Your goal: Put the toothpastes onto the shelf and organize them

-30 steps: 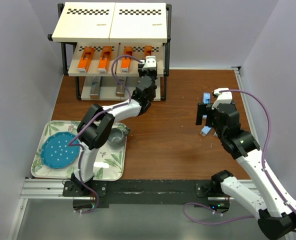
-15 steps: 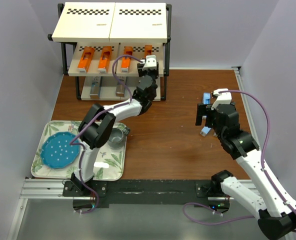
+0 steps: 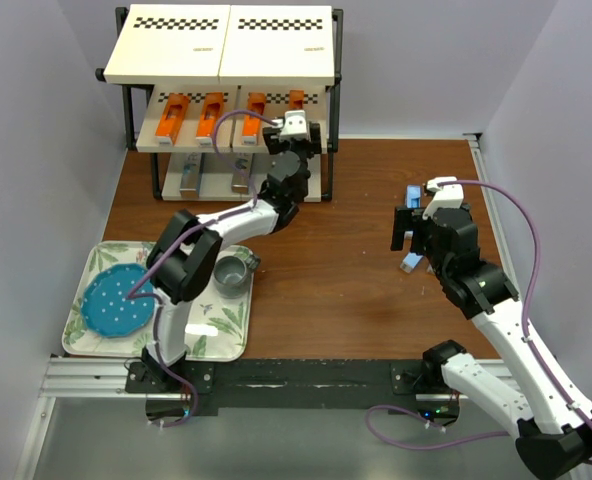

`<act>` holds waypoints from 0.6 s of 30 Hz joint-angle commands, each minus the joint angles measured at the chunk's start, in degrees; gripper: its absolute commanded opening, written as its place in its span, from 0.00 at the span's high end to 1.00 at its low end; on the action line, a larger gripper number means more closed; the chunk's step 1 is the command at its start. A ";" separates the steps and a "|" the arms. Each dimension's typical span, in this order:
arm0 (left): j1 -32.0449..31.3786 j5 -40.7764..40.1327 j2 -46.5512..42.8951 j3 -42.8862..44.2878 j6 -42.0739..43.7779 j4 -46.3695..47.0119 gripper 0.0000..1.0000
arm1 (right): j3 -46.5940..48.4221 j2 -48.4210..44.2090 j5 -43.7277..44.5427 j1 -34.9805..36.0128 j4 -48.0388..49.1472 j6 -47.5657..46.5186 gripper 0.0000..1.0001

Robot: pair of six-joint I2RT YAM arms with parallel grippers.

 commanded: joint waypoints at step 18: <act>-2.39 8.07 -42.91 -19.77 -6.47 -24.73 0.00 | 9.94 10.40 6.78 -0.28 -6.36 8.03 0.01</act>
